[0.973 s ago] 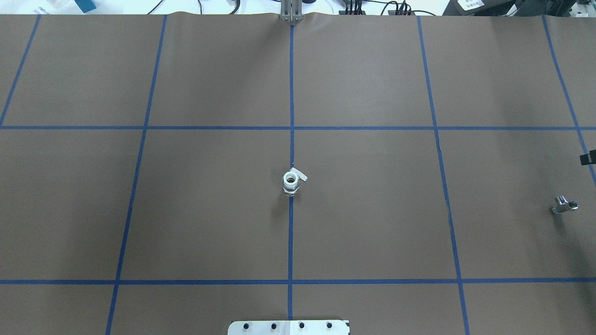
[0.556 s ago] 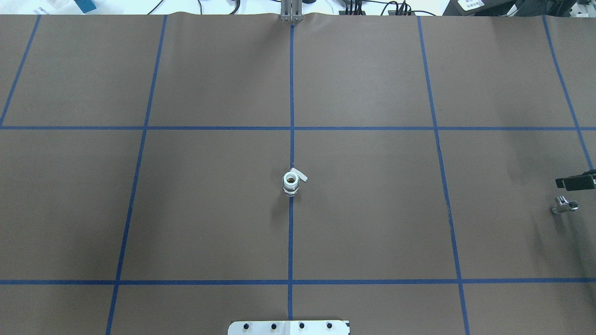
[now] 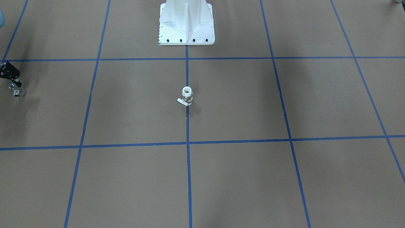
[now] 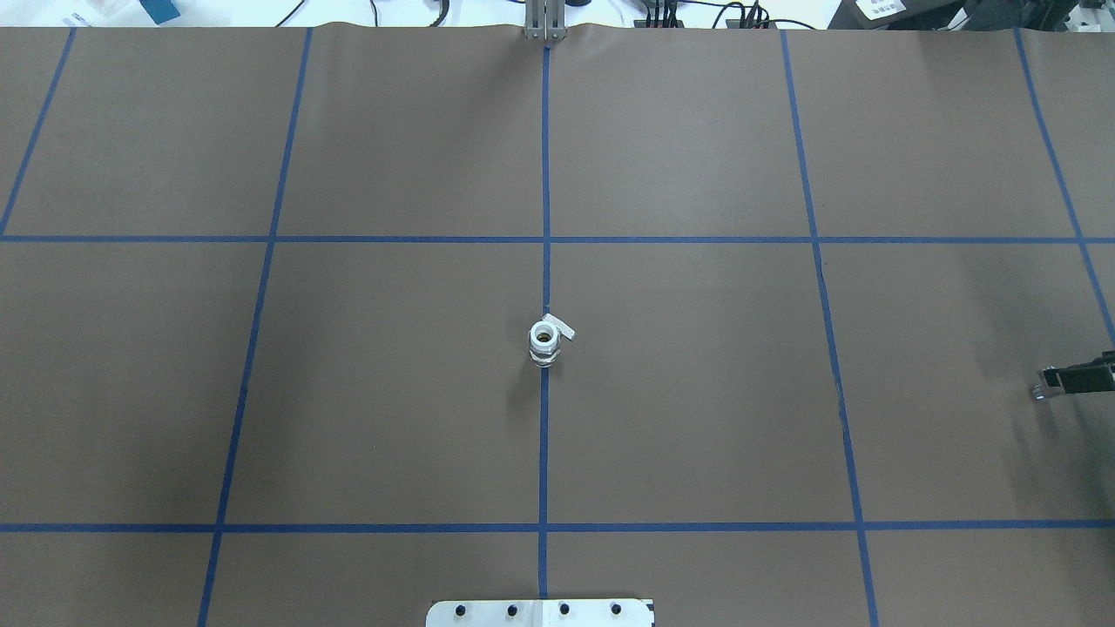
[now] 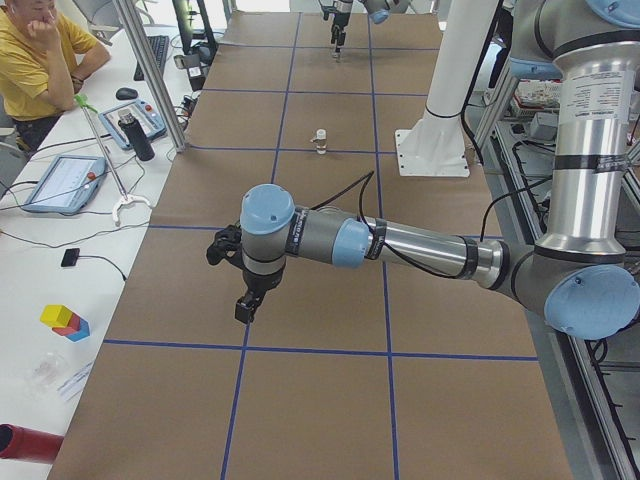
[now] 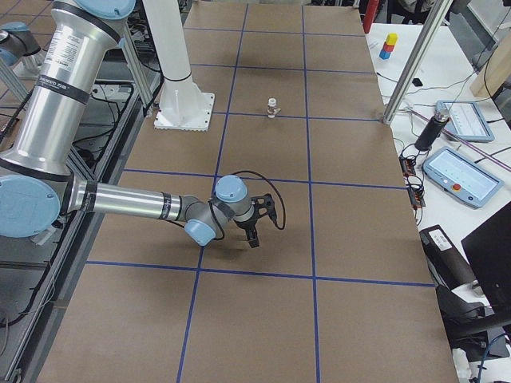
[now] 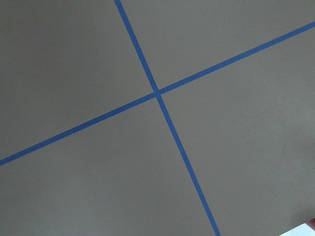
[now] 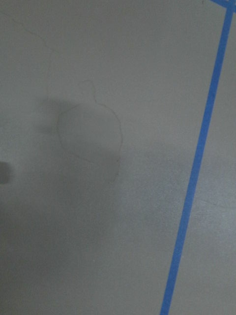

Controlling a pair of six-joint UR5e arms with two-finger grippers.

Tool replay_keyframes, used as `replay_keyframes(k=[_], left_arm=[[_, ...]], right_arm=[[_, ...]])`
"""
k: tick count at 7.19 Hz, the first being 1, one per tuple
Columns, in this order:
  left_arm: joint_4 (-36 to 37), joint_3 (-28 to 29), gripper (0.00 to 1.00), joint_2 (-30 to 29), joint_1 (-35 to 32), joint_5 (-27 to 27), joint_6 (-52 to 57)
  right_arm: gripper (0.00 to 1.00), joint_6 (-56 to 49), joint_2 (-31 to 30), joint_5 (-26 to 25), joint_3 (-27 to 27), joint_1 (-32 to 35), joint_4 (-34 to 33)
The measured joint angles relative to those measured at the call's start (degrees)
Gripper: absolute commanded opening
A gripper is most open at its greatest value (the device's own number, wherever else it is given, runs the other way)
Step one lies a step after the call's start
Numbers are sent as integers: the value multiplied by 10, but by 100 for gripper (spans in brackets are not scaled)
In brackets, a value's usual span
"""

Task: Assemble PPR valve and pipe with both arms
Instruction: 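Lower the right gripper onto the chrome pipe fitting and grasp it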

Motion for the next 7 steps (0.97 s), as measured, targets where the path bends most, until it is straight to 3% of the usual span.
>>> replay_keyframes(k=[7], left_arm=[[0, 3, 100, 0, 0, 0, 0]], right_arm=[[55, 0, 2, -1, -1, -21, 2]])
